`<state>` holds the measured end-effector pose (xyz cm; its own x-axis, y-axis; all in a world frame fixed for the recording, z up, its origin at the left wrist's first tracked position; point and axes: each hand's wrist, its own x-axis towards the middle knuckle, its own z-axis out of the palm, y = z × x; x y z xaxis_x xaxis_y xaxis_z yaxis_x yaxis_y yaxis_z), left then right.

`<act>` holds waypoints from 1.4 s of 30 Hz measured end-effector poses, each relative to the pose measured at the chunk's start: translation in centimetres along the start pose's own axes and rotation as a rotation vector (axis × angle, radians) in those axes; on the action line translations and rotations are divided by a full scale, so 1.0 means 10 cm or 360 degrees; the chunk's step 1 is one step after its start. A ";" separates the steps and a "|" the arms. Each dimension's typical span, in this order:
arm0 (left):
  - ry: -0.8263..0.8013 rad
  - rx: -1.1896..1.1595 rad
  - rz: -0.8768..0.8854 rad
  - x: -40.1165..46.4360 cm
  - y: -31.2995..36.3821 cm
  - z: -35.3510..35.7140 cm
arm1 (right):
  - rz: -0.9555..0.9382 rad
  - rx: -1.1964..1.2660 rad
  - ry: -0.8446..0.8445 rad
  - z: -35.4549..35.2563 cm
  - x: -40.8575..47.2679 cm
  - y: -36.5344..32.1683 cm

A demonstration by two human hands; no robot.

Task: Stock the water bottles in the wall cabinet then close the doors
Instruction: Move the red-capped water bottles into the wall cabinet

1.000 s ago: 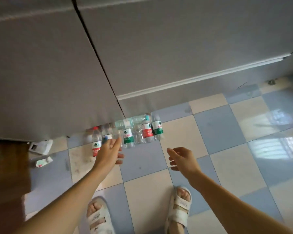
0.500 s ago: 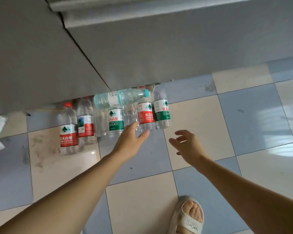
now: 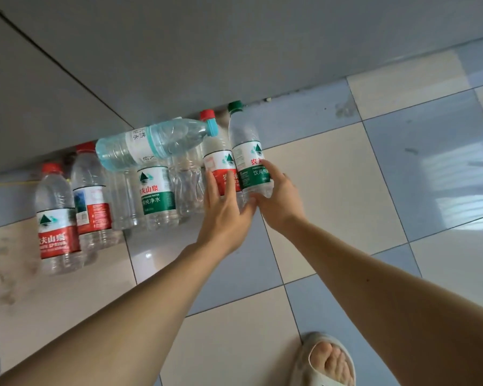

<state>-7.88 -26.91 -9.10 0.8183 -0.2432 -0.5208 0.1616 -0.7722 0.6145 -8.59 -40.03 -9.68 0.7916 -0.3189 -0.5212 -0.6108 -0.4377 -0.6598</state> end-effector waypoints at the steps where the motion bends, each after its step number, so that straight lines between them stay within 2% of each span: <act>1: 0.0019 -0.0079 0.0025 -0.03 0.01 0.00 | 0.0025 0.0023 -0.0007 0.00 -0.04 0.03; 4: -0.0038 -0.0265 0.0058 -0.20 0.02 -0.04 | 0.0136 0.0006 -0.0108 -0.06 -0.26 0.16; 8: -0.0211 -0.0433 -0.0149 -0.50 0.02 -0.04 | 0.0265 -0.0068 -0.0330 -0.25 -0.56 0.35; 11: -0.0186 -0.0597 -0.0341 -0.56 0.03 -0.04 | 0.0369 -0.0133 -0.0509 -0.42 -0.67 0.50; 13: -0.0129 -0.0506 -0.0411 -0.50 0.05 -0.04 | 0.0405 -0.0172 -0.0564 -0.53 -0.65 0.53; 16: -0.0067 -0.0352 -0.0459 -0.28 0.11 -0.07 | 0.0436 -0.0084 -0.0455 -0.62 -0.43 0.48; 21: -0.0144 -0.0215 -0.0394 0.22 0.21 0.04 | 0.0487 0.0212 -0.0245 -0.56 -0.01 0.36; 27: -0.0185 -0.0597 -0.0402 0.35 0.22 0.17 | 0.0522 0.0472 -0.0168 -0.42 0.03 0.44; 31: -0.0070 -0.0642 -0.0268 0.22 0.28 0.05 | 0.0439 0.0524 -0.0056 -0.53 -0.19 0.40; 37: 0.0242 -0.0356 0.0106 0.10 0.55 -0.36 | 0.0110 0.0477 0.0192 -0.83 -0.35 0.13; 42: 0.0344 -0.0228 0.0351 0.05 0.63 -0.54 | -0.0109 0.0308 0.0337 -0.93 -0.42 -0.03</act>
<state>-3.47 -28.72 -2.28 0.9377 -0.2532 -0.2381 0.0312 -0.6210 0.7832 -11.53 -46.38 -2.25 0.8046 -0.4716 -0.3608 -0.5318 -0.3020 -0.7912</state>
